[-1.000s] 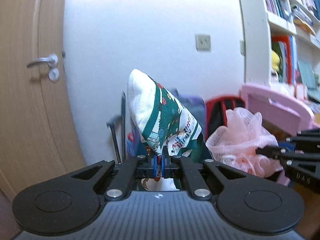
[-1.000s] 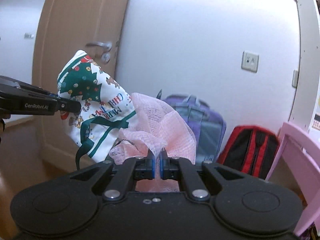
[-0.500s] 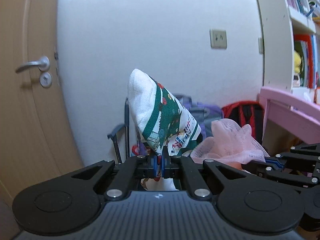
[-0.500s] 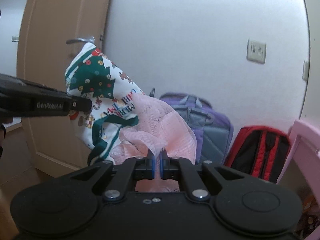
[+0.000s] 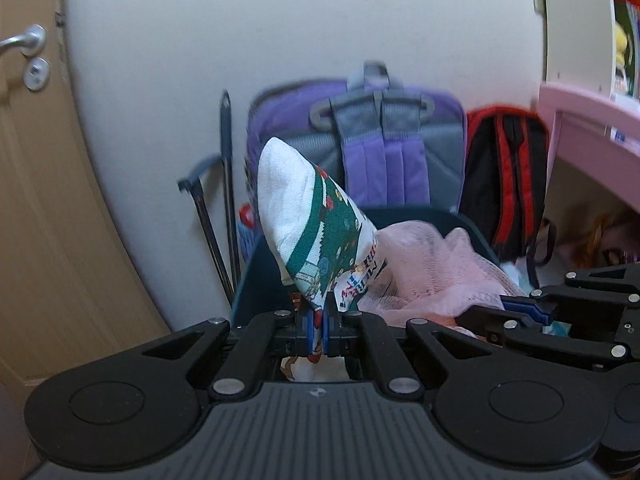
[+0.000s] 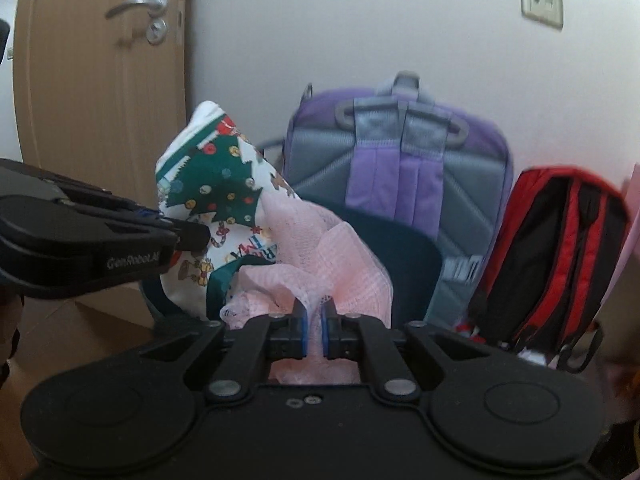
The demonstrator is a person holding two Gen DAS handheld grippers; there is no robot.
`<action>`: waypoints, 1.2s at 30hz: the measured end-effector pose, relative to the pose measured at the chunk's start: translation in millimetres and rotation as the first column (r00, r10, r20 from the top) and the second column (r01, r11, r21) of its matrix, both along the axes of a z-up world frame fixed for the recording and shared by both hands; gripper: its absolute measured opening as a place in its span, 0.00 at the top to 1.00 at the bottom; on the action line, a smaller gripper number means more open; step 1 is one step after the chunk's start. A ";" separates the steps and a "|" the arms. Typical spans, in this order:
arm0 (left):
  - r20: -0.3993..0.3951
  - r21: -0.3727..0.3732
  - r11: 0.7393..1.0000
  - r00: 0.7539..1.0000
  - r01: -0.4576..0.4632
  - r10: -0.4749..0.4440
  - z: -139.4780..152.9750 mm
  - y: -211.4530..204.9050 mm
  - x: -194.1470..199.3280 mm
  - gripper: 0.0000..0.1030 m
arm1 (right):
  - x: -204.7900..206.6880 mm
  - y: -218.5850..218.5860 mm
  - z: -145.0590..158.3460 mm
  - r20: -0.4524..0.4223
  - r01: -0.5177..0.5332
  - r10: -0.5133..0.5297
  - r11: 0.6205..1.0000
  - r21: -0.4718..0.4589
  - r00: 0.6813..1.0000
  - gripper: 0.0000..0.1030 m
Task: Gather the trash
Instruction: 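Open both grippers to drop the two bags into the wastebasket, then lower both grippers back toward the remaining floor trash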
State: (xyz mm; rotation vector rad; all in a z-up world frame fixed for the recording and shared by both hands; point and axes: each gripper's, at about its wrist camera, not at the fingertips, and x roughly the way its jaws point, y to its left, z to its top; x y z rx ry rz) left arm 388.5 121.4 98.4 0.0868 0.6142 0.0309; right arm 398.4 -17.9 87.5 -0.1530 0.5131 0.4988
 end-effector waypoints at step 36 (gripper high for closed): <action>-0.144 -0.082 0.996 0.988 0.042 -0.053 2.4 -26.7 -23.0 0.38 | -43.4 -46.9 23.1 -0.032 0.002 -0.001 1.000 0.029 0.999 0.57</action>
